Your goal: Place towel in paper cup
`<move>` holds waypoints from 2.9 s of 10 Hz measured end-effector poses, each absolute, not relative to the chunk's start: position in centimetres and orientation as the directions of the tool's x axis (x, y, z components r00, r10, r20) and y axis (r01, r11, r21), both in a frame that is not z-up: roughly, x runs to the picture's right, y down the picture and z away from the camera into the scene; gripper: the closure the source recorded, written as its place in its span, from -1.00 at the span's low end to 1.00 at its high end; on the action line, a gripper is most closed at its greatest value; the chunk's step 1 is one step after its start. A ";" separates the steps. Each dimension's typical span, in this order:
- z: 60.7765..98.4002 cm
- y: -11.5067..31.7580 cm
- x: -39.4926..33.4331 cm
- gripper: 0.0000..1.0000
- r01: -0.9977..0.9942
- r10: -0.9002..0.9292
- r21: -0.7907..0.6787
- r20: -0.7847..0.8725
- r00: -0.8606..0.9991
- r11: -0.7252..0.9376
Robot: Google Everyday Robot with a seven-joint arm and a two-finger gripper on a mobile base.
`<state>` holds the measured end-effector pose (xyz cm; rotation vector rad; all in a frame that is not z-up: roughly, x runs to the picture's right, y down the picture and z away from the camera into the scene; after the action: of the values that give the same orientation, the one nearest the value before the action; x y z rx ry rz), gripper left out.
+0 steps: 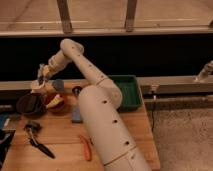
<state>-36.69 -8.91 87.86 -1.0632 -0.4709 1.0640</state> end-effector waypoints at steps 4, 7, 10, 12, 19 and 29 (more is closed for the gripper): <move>87.3 -8.7 -38.4 1.00 -0.422 0.865 -0.901 -0.126 0.486 0.105; 86.1 -7.8 -38.9 1.00 -0.387 0.849 -0.916 -0.120 0.515 0.105; 84.8 -6.1 -40.0 1.00 -0.349 0.831 -0.930 -0.104 0.547 0.113; 84.3 -5.7 -40.0 1.00 -0.332 0.845 -0.928 -0.035 0.534 0.171; 85.0 -7.0 -41.5 1.00 -0.338 0.860 -0.906 0.055 0.506 0.257; 88.9 -5.7 -42.4 0.84 -0.379 0.853 -0.898 -0.007 0.523 0.225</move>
<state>-42.37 -5.66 88.85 -1.0152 -0.5615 0.9130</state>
